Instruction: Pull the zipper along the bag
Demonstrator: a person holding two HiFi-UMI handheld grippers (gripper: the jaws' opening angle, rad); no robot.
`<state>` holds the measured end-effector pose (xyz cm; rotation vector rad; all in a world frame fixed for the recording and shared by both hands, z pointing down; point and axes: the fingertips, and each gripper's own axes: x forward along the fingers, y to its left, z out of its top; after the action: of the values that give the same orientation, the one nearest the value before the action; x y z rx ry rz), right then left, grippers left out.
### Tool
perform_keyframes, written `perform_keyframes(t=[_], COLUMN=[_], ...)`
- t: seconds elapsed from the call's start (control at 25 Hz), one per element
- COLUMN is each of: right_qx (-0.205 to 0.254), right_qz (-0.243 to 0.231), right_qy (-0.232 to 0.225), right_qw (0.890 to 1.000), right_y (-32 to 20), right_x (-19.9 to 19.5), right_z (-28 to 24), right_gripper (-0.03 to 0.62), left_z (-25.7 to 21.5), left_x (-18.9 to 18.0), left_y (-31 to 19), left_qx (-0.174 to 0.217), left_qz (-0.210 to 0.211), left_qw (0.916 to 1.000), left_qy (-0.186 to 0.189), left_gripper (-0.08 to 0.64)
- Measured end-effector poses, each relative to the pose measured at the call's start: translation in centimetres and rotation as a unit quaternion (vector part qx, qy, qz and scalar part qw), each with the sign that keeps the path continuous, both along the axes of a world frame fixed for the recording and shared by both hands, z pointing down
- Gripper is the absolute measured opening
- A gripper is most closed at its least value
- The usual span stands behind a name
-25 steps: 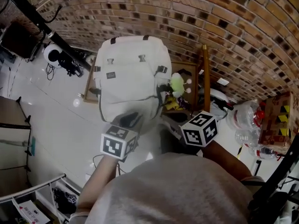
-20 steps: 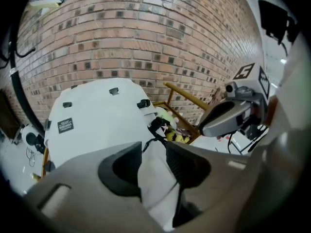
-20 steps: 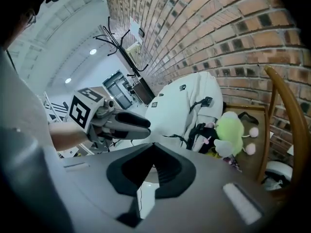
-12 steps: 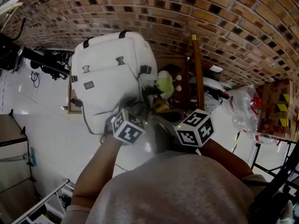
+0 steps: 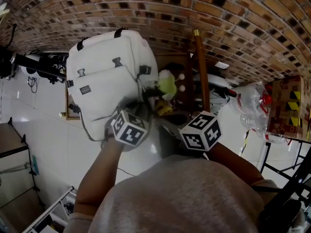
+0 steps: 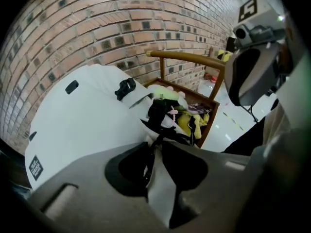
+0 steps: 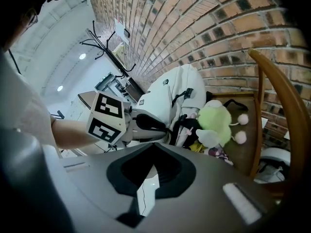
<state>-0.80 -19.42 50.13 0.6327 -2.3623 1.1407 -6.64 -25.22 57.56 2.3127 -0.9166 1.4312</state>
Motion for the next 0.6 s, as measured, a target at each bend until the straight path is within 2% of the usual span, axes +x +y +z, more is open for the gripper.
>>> perform_keyframes(t=[0.16,0.24,0.36,0.44,0.6], right_qx=[-0.002,-0.001,0.001,0.001,0.003], right_qz=[-0.001,-0.004,-0.011,-0.015,-0.025], right_qy=[0.002,0.001,0.001,0.002,0.004], right_qw=[1.000,1.000,1.000,1.000,1.000], right_y=[0.1,0.1,0.2,0.3,0.3], right_x=[-0.1,-0.3,-0.7,-0.9,-1.5], right_z=[0.2,0.1,0.0,0.0,0.0], right_gripper=[0.000,0.000,0.000,0.000,0.000], left_z=[-0.6,-1.4,-2.0,-2.2,-2.9], left_x=[-0.2,-0.6,-2.4,-2.9,-3.3], left_y=[0.2,0.0,-0.7,-0.7,-0.2], left_qx=[-0.001,0.001,-0.007,-0.025,-0.044], left_qz=[-0.031,-0.059,-0.117,-0.145,-0.172], left_qw=[0.9990,0.9966,0.9899,0.9834,0.9735], left_qy=[0.032,0.057,0.079,0.107,0.144], left_gripper=[0.076,0.051,0.034,0.032,0.028])
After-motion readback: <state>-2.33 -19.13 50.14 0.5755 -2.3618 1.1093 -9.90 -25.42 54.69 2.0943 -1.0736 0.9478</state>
